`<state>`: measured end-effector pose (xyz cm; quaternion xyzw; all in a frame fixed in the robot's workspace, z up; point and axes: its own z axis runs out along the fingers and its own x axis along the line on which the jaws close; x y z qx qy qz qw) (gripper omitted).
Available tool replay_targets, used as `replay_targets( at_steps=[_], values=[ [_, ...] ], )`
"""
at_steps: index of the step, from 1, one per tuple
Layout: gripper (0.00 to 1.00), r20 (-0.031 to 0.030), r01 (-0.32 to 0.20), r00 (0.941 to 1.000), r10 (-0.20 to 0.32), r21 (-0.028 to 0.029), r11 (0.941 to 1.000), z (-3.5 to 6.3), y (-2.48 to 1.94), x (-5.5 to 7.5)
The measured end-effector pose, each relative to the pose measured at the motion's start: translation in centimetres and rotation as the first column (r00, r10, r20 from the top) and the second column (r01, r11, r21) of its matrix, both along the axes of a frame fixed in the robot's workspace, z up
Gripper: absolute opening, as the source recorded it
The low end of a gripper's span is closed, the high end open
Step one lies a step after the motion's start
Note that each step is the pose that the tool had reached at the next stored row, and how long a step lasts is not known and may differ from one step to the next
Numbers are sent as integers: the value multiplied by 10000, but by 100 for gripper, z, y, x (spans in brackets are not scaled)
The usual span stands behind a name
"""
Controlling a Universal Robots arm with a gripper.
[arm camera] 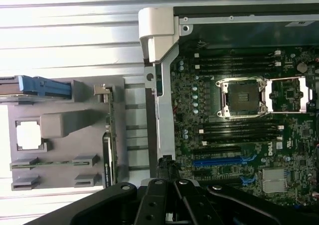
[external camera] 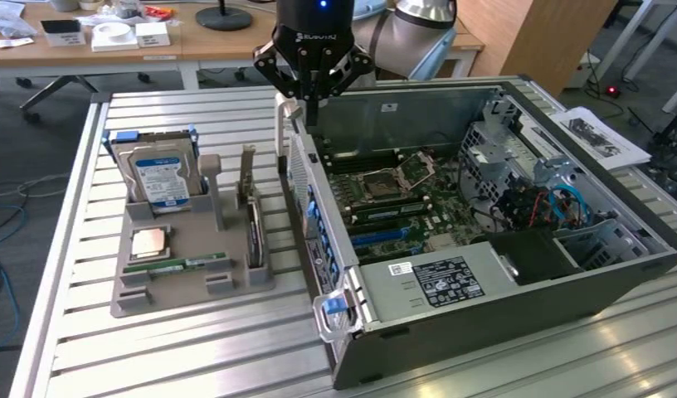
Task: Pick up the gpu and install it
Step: 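Reach for the gpu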
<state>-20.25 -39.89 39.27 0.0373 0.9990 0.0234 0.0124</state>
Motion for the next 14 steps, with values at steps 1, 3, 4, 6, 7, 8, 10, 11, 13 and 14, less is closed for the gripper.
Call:
replay_targets(
  at_steps=[1,3,4,6,7,8,10,11,13,14],
  values=[
    [11,1,2,10000,-2,6,10000,0,0,-5],
    [11,1,2,10000,-2,15,10000,0,0,-15],
    [11,1,2,10000,-2,17,10000,-1,0,-20],
    [11,1,2,10000,-2,21,10000,-1,0,-33],
    [11,2,2,10000,-2,22,10000,-1,0,-40],
    [11,1,2,10000,-2,22,10000,-1,0,-49],
    [11,0,1,10000,-1,21,10000,-1,0,-66],
    [11,1,2,10000,-2,21,10000,-1,0,-76],
    [11,1,2,10000,-2,21,10000,-2,0,-95],
    [11,1,2,10000,-2,22,10000,-2,0,-105]
  ],
)
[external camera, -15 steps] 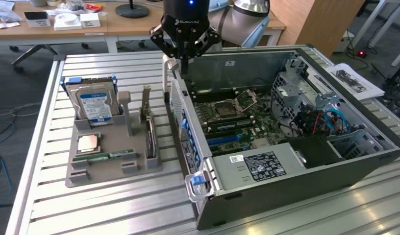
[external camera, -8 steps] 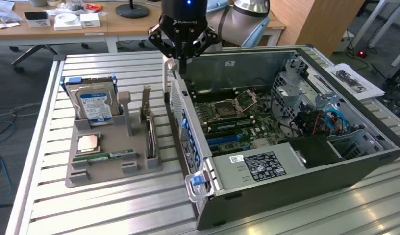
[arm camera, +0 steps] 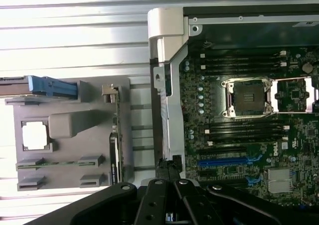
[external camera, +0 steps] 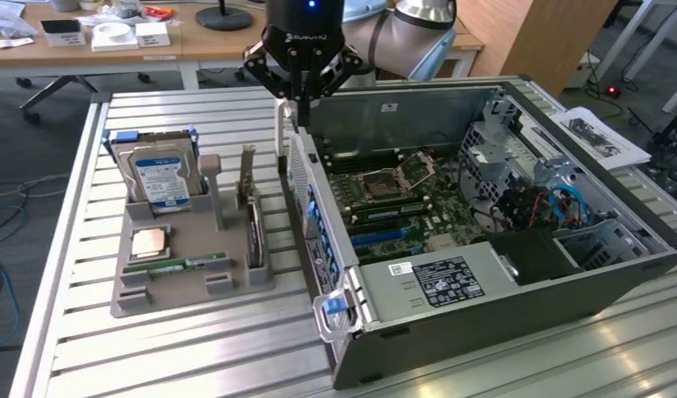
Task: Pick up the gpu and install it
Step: 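Reach for the gpu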
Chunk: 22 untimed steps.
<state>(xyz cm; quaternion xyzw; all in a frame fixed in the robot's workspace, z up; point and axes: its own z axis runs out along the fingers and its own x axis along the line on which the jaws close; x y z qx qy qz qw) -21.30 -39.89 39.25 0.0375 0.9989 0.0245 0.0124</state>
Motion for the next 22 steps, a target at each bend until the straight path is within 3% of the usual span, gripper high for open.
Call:
replay_targets(
  at_steps=[10,22],
  values=[
    [11,-1,0,10000,0,-1,10000,-2,0,-114],
    [11,-1,-1,10000,1,-1,10000,-6,0,-349]
  ],
)
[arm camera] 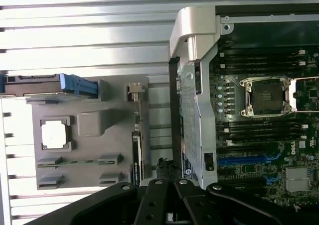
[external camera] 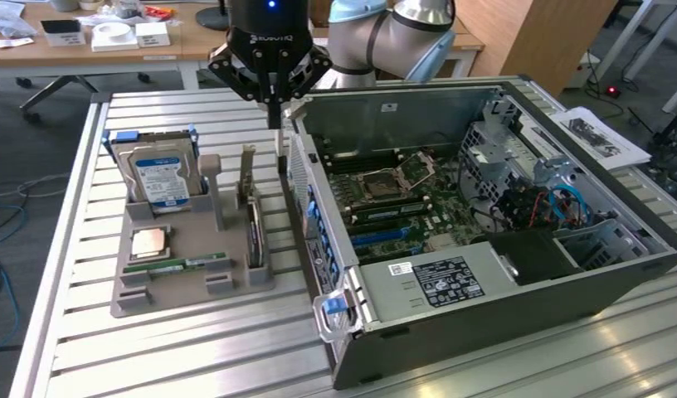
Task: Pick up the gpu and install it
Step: 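Reach for the gpu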
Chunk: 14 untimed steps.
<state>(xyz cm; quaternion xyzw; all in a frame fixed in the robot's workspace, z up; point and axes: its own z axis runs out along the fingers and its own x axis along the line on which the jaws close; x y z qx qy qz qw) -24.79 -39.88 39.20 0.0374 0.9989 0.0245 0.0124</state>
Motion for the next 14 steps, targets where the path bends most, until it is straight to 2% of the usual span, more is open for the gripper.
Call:
replay_targets(
  at_steps=[14],
  values=[
    [11,0,0,10000,0,0,10000,-6,0,-244]
  ],
)
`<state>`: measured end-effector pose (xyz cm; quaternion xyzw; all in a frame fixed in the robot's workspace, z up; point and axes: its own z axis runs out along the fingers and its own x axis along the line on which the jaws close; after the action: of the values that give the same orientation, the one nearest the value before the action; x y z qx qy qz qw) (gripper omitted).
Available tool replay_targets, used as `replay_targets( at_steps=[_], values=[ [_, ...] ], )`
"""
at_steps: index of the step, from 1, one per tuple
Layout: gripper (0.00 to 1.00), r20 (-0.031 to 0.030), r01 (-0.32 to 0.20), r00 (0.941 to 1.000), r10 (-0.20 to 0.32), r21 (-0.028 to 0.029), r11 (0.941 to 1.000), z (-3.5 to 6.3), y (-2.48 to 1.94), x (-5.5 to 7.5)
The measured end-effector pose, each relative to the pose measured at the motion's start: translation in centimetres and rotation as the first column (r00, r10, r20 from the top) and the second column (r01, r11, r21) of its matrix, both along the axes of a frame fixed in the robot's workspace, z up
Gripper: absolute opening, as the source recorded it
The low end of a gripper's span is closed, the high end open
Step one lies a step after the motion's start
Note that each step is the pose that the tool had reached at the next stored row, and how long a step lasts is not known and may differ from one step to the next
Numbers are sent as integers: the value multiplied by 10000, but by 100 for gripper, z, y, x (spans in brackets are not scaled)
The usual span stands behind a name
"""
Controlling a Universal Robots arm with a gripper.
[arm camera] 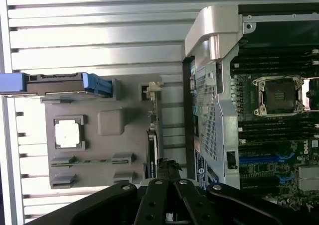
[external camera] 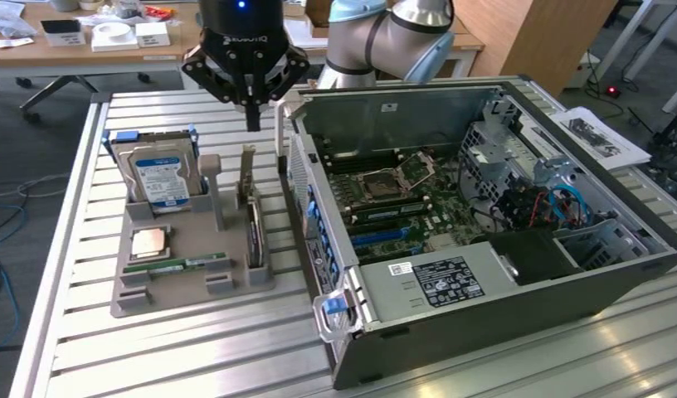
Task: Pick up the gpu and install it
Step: 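Reach for the gpu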
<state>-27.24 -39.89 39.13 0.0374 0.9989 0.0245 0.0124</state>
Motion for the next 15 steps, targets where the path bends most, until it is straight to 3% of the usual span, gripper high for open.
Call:
replay_targets(
  at_steps=[15],
  values=[
    [11,0,0,10000,0,0,10000,-3,0,-167]
  ],
)
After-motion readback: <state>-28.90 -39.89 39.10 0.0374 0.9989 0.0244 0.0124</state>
